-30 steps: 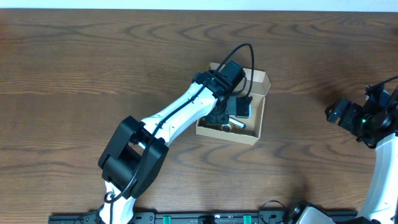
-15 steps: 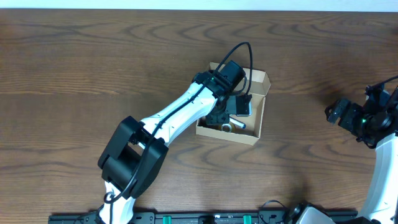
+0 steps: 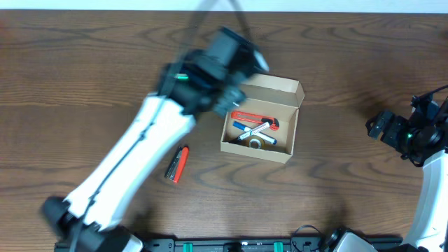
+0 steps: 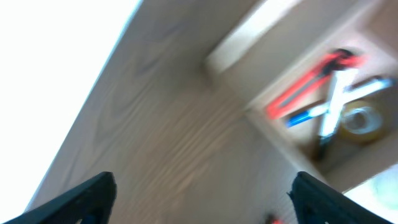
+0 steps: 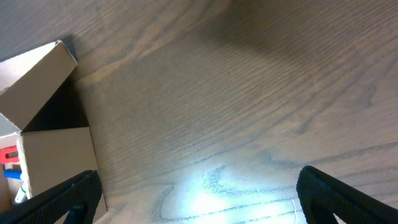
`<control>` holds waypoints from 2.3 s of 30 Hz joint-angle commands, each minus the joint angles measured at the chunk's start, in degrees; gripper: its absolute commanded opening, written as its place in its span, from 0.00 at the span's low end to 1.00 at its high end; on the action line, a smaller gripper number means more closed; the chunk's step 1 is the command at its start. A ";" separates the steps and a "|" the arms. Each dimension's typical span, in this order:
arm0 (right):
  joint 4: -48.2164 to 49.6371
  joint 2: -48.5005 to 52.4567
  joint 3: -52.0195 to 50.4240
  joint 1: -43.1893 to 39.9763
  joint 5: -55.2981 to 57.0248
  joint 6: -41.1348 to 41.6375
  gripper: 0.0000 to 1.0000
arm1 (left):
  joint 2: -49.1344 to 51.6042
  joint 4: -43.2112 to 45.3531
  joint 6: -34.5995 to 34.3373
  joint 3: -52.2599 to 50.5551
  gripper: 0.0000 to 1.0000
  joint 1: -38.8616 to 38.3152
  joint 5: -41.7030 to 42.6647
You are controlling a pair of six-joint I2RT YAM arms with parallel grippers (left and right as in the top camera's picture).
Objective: Pack container
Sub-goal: 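Release the marker in the box and withdraw the left gripper, then move the left gripper down to the red stapler and grasp it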
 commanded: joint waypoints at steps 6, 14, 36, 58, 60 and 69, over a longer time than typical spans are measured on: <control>-0.02 -0.79 0.00 -0.02 -0.66 -0.63 0.99 | -1.86 -13.53 -28.09 -1.07 0.76 20.09 -2.60; -0.04 -0.79 0.00 -0.02 -0.66 -0.63 0.99 | -8.15 -11.02 -32.76 -18.64 0.78 27.34 -0.61; 0.00 -0.76 0.00 -0.02 -0.63 -0.63 0.99 | -14.40 19.96 -24.72 -60.87 0.98 23.63 20.26; 1.25 -0.76 0.00 -0.04 1.29 -1.07 0.99 | -11.61 23.43 -22.71 -59.36 0.98 14.49 17.03; 1.25 -0.76 0.00 -0.04 1.29 -1.07 0.99 | -10.78 23.76 -22.71 -59.36 0.98 14.49 16.76; 0.68 -0.76 0.00 -0.02 1.27 -1.07 0.99 | -6.54 26.36 -23.76 -59.36 0.97 14.49 16.92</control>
